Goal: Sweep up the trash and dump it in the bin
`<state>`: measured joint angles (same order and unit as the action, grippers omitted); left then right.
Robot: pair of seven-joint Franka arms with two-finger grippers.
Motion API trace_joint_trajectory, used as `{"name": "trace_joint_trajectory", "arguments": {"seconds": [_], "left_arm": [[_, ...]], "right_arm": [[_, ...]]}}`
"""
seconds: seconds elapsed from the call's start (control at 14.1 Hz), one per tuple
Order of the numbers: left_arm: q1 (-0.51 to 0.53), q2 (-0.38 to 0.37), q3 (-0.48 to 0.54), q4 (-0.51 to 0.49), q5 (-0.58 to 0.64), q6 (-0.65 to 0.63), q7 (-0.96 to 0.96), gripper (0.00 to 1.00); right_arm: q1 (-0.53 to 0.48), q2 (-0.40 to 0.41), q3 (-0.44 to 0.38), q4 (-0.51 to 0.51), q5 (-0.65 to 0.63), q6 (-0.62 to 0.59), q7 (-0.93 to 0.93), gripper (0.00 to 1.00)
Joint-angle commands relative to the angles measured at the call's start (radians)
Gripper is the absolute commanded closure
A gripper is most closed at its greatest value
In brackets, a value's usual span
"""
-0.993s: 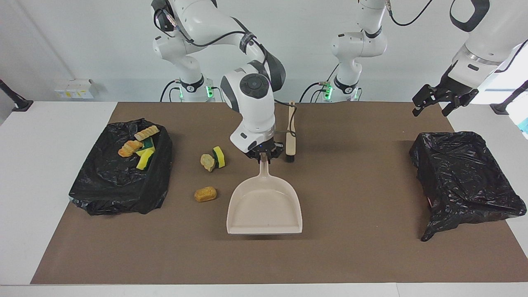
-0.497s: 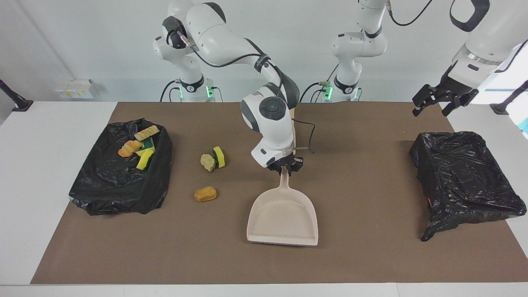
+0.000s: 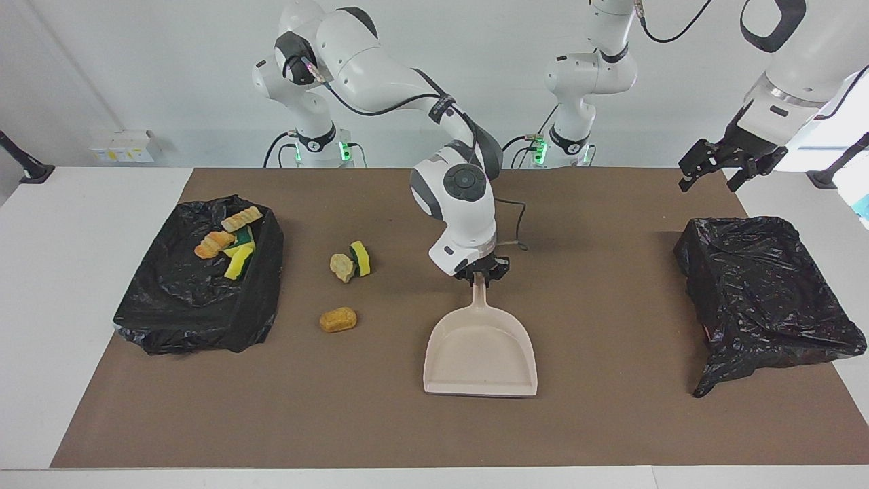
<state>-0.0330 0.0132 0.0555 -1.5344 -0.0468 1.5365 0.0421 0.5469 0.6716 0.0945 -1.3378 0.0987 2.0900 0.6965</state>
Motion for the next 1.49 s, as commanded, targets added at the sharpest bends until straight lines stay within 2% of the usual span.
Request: {"name": "trace_joint_trajectory", "arguments": {"seconds": [0.0,0.21,0.43,0.5,0.71,0.92,1.06,1.28,1.42], "left_arm": [[0.002,-0.006,-0.002,-0.001,0.018,0.002,-0.008,0.0],[0.002,-0.006,-0.002,-0.001,0.018,0.002,-0.008,0.0],[0.002,-0.006,-0.002,-0.001,0.018,0.001,-0.008,0.0],[0.002,-0.009,-0.003,-0.006,0.018,-0.018,-0.008,0.0],[-0.028,-0.016,-0.008,-0.024,0.005,0.033,-0.016,0.0],[-0.122,-0.033,-0.008,-0.122,0.005,0.161,-0.08,0.0],[-0.177,-0.003,-0.008,-0.124,0.01,0.191,-0.082,0.0],[-0.263,0.066,-0.008,-0.115,0.015,0.229,-0.111,0.0],[-0.33,0.123,-0.006,-0.109,0.034,0.276,-0.168,0.0]], "right_arm": [[-0.007,0.002,0.002,-0.004,0.016,0.028,-0.08,0.0],[-0.018,-0.068,0.002,-0.017,0.029,-0.03,-0.123,0.0],[-0.006,-0.179,0.002,-0.073,0.029,-0.187,-0.132,0.0],[-0.007,-0.238,0.004,-0.13,0.033,-0.194,-0.147,0.0],[0.013,-0.412,0.014,-0.331,0.091,-0.196,-0.157,0.0],[0.094,-0.518,0.019,-0.505,0.148,-0.174,-0.138,0.0],[0.129,-0.559,0.019,-0.622,0.193,-0.098,-0.105,0.0],[0.224,-0.529,0.019,-0.721,0.214,0.094,0.015,0.0],[0.228,-0.527,0.019,-0.755,0.214,0.13,0.005,0.0]]}}
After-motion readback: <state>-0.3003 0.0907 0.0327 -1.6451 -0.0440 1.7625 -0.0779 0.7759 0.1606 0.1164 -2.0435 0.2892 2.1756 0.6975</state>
